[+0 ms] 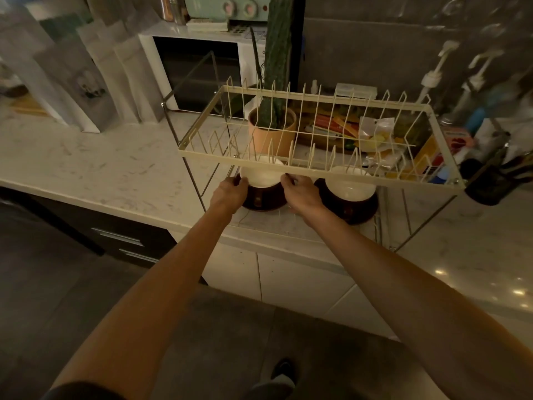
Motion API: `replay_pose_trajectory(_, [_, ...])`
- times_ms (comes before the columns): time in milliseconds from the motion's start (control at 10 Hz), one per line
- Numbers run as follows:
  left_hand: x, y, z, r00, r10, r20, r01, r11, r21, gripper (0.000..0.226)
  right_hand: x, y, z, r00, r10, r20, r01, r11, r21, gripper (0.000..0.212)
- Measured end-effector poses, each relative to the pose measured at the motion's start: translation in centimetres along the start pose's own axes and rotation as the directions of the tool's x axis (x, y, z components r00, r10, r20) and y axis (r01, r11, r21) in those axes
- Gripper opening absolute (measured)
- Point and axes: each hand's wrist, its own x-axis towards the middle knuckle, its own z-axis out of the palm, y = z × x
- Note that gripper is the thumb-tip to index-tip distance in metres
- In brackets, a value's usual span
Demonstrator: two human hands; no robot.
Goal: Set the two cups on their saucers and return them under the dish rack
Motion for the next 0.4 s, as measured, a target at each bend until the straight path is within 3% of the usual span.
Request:
replay_pose_trajectory(100, [-0.9,0.0,-0.7,0.998,0.058,0.027,-0.064,0.943,0.325,0.056,-0.9,0.0,-0.8,0.995,-0.1,0.014,0.101,0.983,-0.152,0.047])
replay_pose_trajectory(200, [-2.9,0.3,-1.2,0.983,0.149,0.111,-0.186,0.759,0.623,0.052,-2.2,-0.2,-1.8,0.986,-0.147,0.081,0.167,0.914,-0.371,0.046])
replay_pose_trajectory(300, [-5.5,1.2,-1.2,0.954,0.185,0.235,-0.299,0.634,0.713,0.049,-3.8,-0.3,-3.0,0.966,-0.158,0.204,0.248,0.791,-0.559,0.043])
replay_pose_trajectory(400, [-7.9,2.4,-1.5,0.922,0.141,0.361,-0.365,0.629,0.687,0.048,-6.4,-1.2,-4.9,0.936,-0.15,0.318,0.331,0.685,-0.65,0.043])
